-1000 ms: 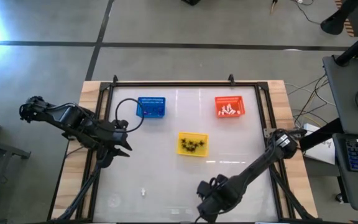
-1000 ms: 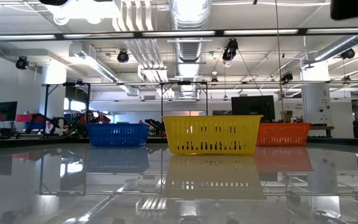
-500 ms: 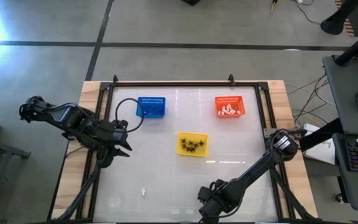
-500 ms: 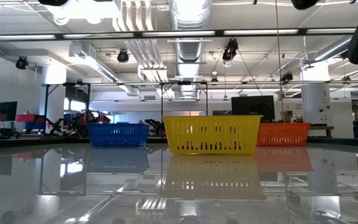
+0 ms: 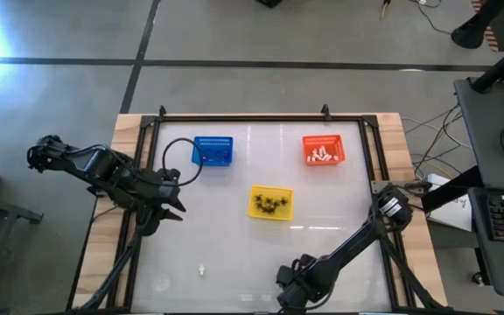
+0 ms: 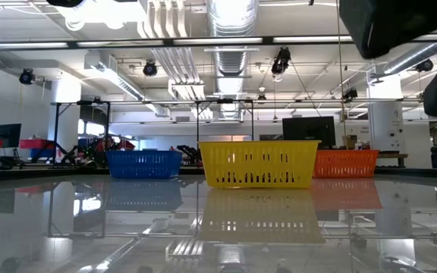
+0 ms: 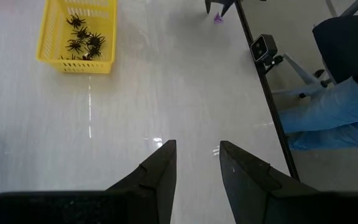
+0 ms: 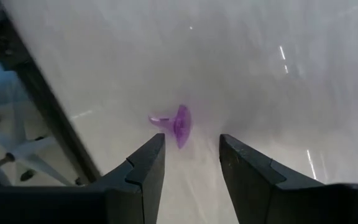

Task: Sort Halloween decoration
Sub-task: Put the purple witch hat toy into the blue bin

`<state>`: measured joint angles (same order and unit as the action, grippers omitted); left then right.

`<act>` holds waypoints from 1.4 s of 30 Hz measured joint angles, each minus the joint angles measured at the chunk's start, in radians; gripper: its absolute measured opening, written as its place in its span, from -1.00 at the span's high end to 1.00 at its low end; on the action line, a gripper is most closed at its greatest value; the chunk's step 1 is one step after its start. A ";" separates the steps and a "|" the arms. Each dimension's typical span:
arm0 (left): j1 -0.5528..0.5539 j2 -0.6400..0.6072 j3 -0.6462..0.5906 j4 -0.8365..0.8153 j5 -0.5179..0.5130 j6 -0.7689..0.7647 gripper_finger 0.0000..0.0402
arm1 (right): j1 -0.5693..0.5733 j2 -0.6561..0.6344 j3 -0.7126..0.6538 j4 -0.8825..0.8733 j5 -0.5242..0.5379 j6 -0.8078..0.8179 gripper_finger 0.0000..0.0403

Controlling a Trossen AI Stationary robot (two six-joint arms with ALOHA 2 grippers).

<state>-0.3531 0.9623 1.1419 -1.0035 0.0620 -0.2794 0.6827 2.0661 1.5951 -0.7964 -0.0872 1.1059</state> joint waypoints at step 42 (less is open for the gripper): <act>0.000 0.001 0.000 -0.011 0.000 -0.002 0.48 | -0.032 -0.065 -0.003 -0.010 0.046 0.002 0.96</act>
<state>-0.3531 0.9634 1.1419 -1.0142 0.0624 -0.2817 0.6506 2.0010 1.5921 -0.8063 -0.0409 1.1076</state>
